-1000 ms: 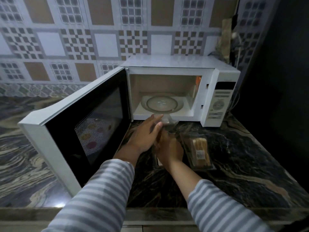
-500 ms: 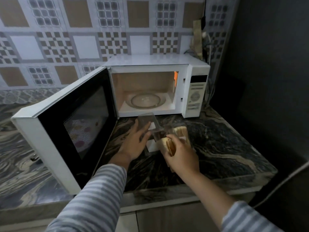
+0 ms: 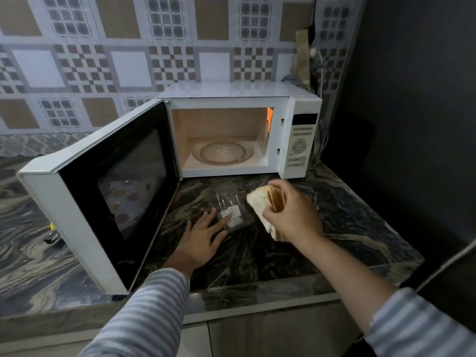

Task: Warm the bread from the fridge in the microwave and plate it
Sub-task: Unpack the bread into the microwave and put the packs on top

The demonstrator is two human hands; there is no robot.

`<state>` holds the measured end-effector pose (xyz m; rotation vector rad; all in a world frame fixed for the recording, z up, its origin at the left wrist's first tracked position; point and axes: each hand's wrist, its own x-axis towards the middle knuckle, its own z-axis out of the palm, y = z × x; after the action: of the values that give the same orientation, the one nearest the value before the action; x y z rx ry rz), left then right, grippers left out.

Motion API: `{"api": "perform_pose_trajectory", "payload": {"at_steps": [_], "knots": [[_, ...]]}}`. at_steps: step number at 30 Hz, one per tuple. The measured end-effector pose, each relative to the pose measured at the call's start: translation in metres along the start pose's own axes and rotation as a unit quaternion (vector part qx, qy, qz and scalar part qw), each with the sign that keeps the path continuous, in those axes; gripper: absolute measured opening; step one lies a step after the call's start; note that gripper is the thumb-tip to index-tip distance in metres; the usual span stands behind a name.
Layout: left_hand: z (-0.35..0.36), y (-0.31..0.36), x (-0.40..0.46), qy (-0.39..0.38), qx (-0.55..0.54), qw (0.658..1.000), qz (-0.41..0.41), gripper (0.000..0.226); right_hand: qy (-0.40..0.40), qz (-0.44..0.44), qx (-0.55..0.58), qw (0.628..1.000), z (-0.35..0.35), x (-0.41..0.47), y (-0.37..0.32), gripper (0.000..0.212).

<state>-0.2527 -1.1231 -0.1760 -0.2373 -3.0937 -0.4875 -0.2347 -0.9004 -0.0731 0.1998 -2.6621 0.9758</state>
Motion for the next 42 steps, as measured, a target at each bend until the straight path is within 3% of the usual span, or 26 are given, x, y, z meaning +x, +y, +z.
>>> {"api": "perform_pose_trajectory", "payload": {"at_steps": [4, 9, 12, 16, 19, 21, 23, 25, 27, 30, 32, 34, 38, 42], "knots": [[-0.002, -0.007, 0.0, 0.024, 0.016, 0.999, 0.034, 0.077, 0.004, -0.019, 0.019, 1.0, -0.004, 0.04, -0.023, 0.041], [-0.019, -0.005, 0.013, 0.116, -0.018, 0.992, 0.035, 0.064, -0.011, -0.028, 0.023, 0.999, 0.003, 0.107, -0.048, 0.046], [-0.024, -0.014, 0.037, 0.104, -0.04, 0.993, -0.04, 0.072, -0.03, -0.025, 0.029, 0.999, 0.016, 0.152, -0.056, 0.047], [-0.022, -0.039, 0.084, 0.064, 0.016, 0.992, -0.107, 0.073, -0.048, -0.026, 0.043, 0.998, 0.049, 0.21, -0.055, 0.048], [-0.008, -0.057, 0.108, 0.055, 0.044, 0.993, -0.097, 0.096, -0.05, -0.028, 0.04, 0.998, 0.085, 0.249, -0.049, 0.047], [0.0, -0.067, 0.117, 0.092, 0.047, 0.991, -0.084, 0.102, -0.053, -0.019, 0.022, 0.998, 0.11, 0.271, -0.045, 0.05], [0.005, -0.074, 0.12, 0.113, 0.043, 0.991, -0.054, 0.094, -0.063, -0.005, 0.0, 0.998, 0.133, 0.291, -0.044, 0.049], [0.008, -0.076, 0.115, 0.141, 0.031, 0.989, -0.023, 0.067, -0.079, 0.005, -0.01, 0.997, 0.153, 0.307, -0.043, 0.043], [0.011, -0.074, 0.113, 0.21, -0.001, 0.978, -0.022, 0.054, -0.093, -0.007, -0.017, 0.995, 0.171, 0.319, -0.041, 0.044], [0.009, -0.071, 0.116, 0.262, -0.034, 0.964, -0.027, 0.051, -0.106, -0.047, -0.018, 0.993, 0.191, 0.328, -0.038, 0.044], [0.013, -0.079, 0.116, 0.201, 0.043, 0.978, -0.022, 0.061, -0.099, -0.076, -0.023, 0.992, 0.199, 0.33, -0.04, 0.041], [0.018, -0.087, 0.117, 0.16, 0.045, 0.986, -0.033, 0.077, -0.1, -0.103, -0.024, 0.989, 0.205, 0.332, -0.043, 0.041], [0.02, -0.089, 0.118, 0.173, 0.059, 0.982, -0.039, 0.099, -0.098, -0.103, -0.042, 0.989, 0.213, 0.334, -0.047, 0.049], [0.022, -0.09, 0.119, 0.174, 0.05, 0.983, -0.041, 0.096, -0.111, -0.097, -0.039, 0.988, 0.212, 0.335, -0.045, 0.053]]}}
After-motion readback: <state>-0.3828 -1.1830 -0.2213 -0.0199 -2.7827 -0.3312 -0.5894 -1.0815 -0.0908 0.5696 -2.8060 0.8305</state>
